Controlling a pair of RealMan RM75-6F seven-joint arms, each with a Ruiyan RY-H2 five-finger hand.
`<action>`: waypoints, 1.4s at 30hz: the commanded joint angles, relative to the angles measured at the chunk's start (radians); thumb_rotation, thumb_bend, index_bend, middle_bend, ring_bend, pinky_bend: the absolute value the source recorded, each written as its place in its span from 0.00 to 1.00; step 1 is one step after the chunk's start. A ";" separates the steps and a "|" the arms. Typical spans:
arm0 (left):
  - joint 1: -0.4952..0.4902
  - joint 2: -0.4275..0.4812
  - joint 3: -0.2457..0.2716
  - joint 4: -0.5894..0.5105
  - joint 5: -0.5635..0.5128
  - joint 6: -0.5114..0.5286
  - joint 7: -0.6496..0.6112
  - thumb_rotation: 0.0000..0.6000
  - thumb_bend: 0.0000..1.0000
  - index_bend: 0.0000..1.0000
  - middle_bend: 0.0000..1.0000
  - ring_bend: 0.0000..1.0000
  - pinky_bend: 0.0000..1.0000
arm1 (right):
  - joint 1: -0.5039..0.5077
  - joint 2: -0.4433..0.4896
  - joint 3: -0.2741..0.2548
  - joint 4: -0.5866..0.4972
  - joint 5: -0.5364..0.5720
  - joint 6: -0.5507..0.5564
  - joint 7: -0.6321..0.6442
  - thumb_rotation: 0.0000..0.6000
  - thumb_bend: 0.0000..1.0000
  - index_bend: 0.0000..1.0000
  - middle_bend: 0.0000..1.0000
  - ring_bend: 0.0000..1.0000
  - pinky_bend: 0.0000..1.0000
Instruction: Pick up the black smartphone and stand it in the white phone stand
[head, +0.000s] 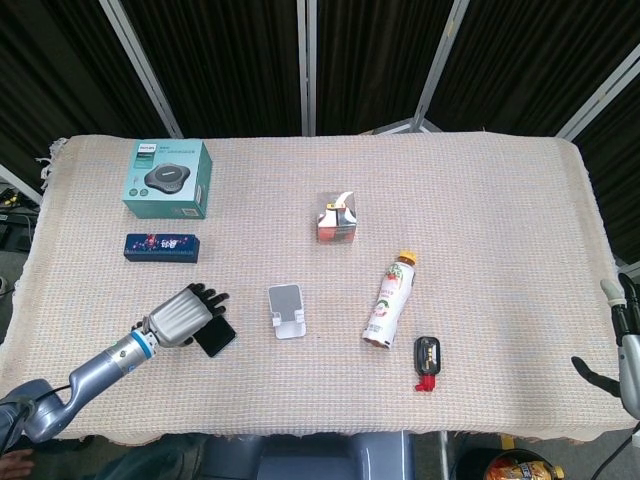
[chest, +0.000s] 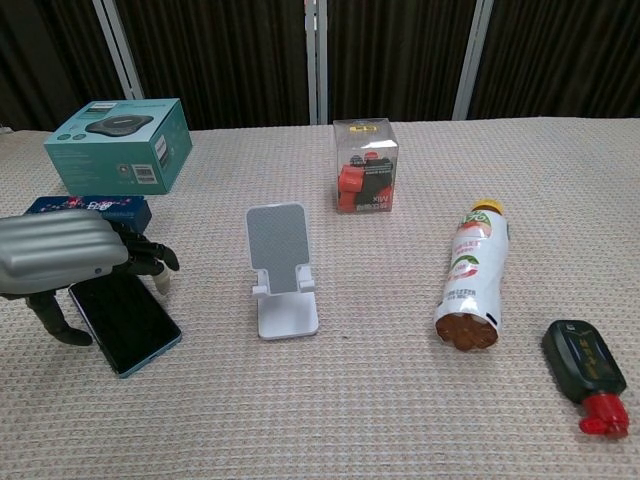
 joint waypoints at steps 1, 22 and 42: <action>-0.009 -0.013 0.001 -0.003 -0.026 -0.020 0.028 1.00 0.00 0.29 0.14 0.22 0.26 | 0.000 0.001 0.001 0.000 0.002 0.000 0.003 1.00 0.00 0.00 0.00 0.00 0.00; -0.029 -0.049 0.023 0.021 -0.065 0.005 0.060 1.00 0.00 0.63 0.41 0.44 0.39 | 0.001 0.005 0.001 0.001 0.008 -0.003 0.014 1.00 0.00 0.00 0.00 0.00 0.00; -0.077 0.178 -0.099 -0.259 0.138 0.273 0.550 1.00 0.00 0.65 0.43 0.45 0.42 | -0.018 0.043 -0.002 -0.007 -0.020 0.024 0.106 1.00 0.00 0.00 0.00 0.00 0.00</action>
